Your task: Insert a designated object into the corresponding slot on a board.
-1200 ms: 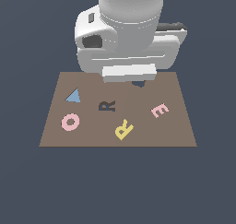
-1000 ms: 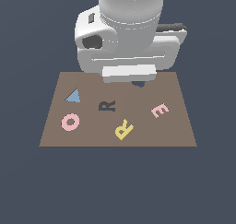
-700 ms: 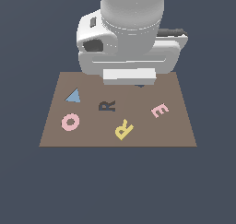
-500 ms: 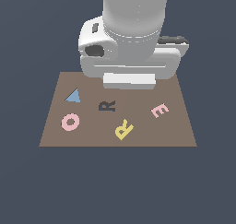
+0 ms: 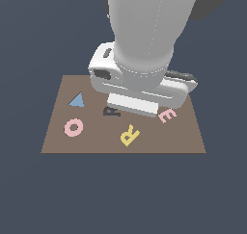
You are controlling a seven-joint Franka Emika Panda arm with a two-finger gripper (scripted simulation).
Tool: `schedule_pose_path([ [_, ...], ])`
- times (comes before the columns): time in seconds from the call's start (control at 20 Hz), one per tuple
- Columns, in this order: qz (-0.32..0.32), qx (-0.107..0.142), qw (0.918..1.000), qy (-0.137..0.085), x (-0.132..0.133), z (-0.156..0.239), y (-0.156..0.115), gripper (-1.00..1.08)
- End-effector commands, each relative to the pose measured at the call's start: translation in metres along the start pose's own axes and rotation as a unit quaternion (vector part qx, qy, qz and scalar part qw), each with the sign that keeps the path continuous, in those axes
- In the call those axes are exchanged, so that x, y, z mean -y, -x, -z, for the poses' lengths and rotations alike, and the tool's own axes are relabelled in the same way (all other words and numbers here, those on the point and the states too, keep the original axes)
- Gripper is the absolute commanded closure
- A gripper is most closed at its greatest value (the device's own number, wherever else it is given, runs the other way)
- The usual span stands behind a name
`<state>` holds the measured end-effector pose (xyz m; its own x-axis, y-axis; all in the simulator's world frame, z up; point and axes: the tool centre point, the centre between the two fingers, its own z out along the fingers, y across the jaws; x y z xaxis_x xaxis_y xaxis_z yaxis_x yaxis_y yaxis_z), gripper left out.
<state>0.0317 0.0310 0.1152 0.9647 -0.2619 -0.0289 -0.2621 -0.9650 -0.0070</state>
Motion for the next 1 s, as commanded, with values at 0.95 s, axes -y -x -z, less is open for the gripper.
schedule_pose_path([
  [0.95,-0.239,-0.015,0.9709,0.000,0.004,-0.062,-0.069,-0.92],
])
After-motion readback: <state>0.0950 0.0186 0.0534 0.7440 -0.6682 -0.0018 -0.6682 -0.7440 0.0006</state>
